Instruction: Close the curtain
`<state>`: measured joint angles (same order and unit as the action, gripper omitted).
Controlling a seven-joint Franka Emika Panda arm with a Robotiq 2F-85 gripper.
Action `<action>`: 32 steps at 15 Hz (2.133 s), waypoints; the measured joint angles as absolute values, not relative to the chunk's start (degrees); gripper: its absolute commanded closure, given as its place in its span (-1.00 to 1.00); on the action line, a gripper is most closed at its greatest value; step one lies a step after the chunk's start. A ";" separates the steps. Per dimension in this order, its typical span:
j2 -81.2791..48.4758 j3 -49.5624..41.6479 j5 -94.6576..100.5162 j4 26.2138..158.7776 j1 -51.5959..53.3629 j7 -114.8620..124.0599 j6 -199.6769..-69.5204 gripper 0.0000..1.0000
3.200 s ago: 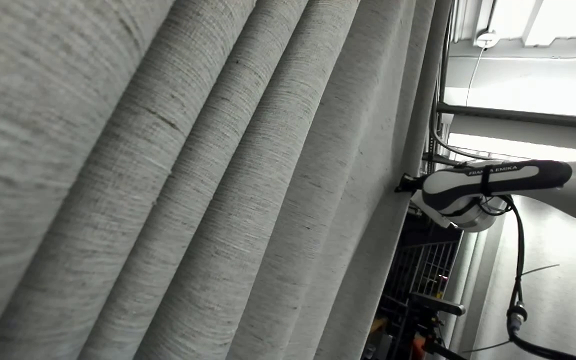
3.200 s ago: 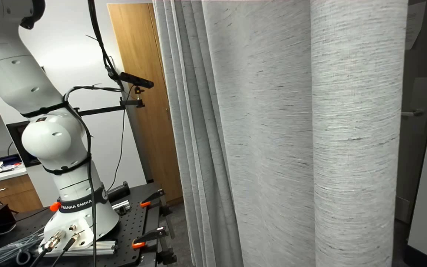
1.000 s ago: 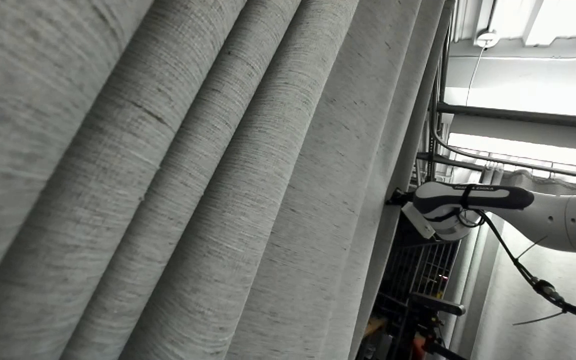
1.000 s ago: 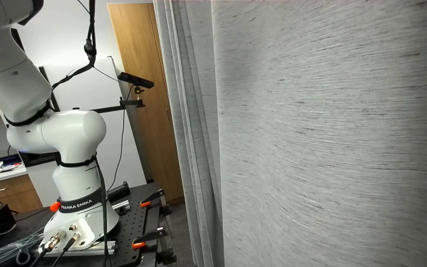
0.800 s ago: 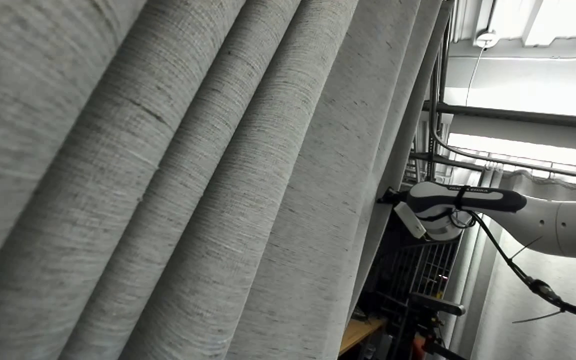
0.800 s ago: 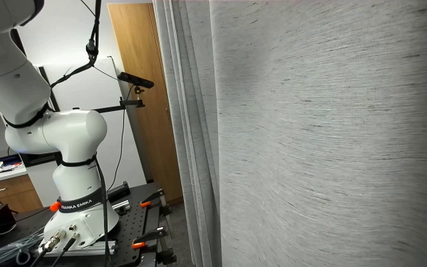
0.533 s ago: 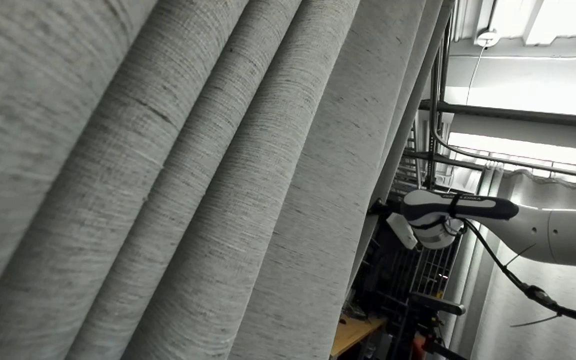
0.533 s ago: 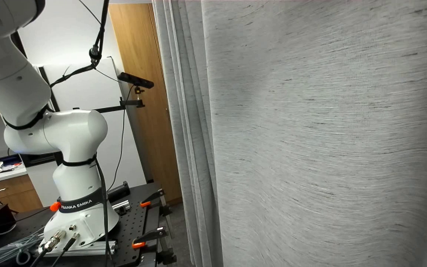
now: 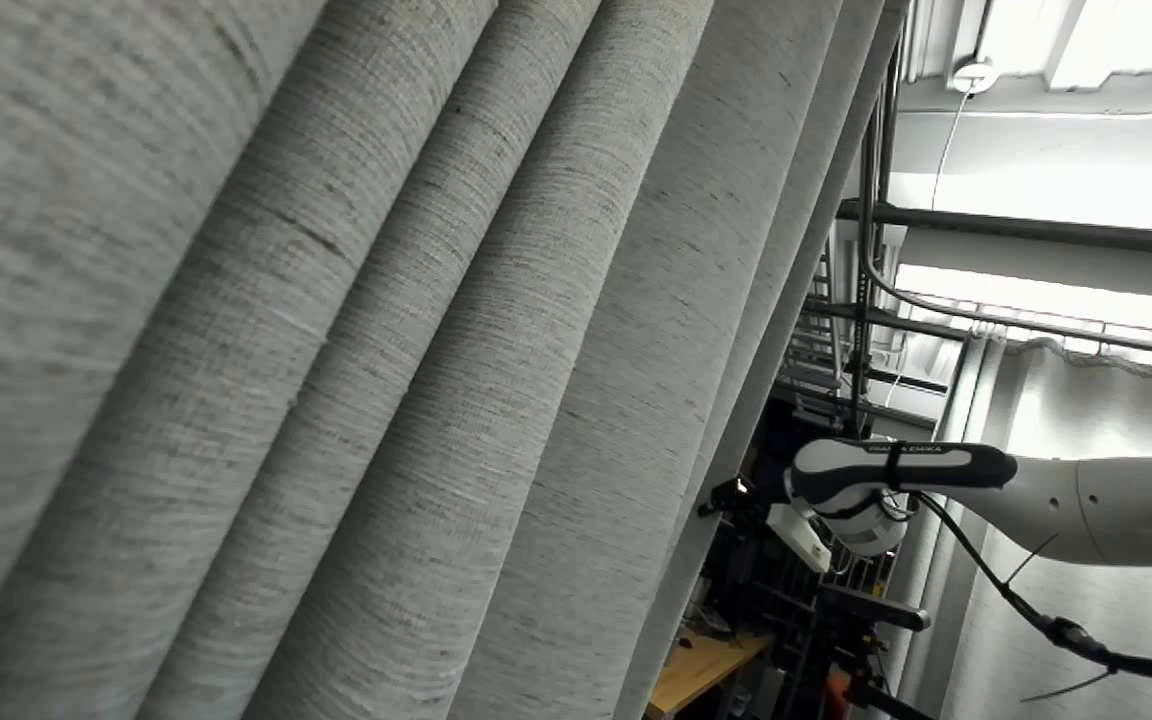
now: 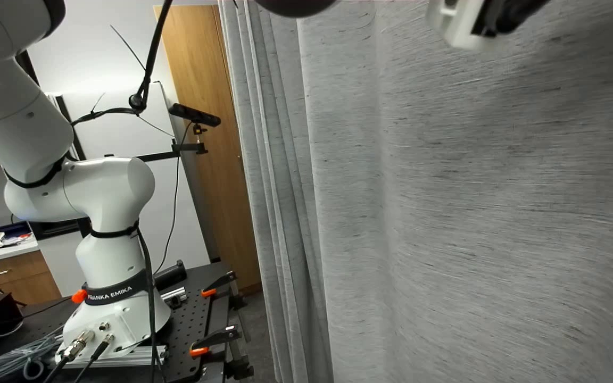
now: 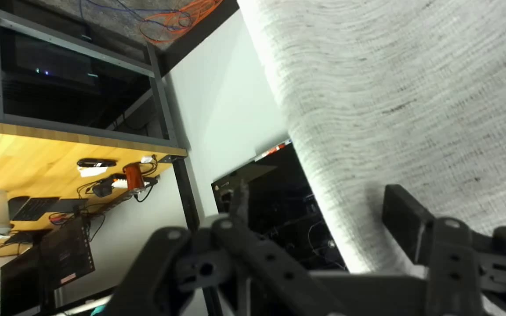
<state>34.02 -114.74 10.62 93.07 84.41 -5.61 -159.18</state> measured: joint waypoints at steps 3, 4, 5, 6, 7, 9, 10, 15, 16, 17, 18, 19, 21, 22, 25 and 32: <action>33.04 -113.67 12.86 94.62 84.33 -5.61 -157.56 -1.00; 32.54 -113.00 13.20 95.35 84.26 -5.61 -157.44 -1.00; 31.86 -112.10 13.30 96.28 84.07 -5.61 -157.43 -1.00; 31.04 -110.98 13.30 97.36 83.76 -5.60 -157.39 -1.00; 30.11 -109.65 13.30 98.57 83.28 -5.56 -157.35 -1.00; 27.73 -105.97 13.29 101.56 81.36 -5.46 -157.33 -1.00; 26.33 -103.61 13.14 103.28 79.90 -5.43 -157.18 -1.00; 19.18 -85.39 11.28 112.81 66.31 -5.39 -155.87 -1.00; 17.93 -81.21 10.67 114.42 62.85 -5.39 -155.86 -1.00; 16.96 -76.72 11.31 115.88 59.12 -4.65 -155.84 -1.00; 16.52 -72.32 12.68 117.18 55.47 -3.14 -155.78 -1.00; 16.47 -67.80 14.73 118.44 51.67 -1.24 -155.53 -1.00; 17.26 -59.31 20.36 121.03 44.10 3.30 -154.65 -1.00; 18.14 -55.55 23.51 122.45 40.60 5.73 -153.95 -1.00; 22.53 -46.12 32.65 127.70 31.30 13.03 -151.36 -1.00; 32.86 -21.67 32.85 144.60 5.05 19.14 -149.93 -1.00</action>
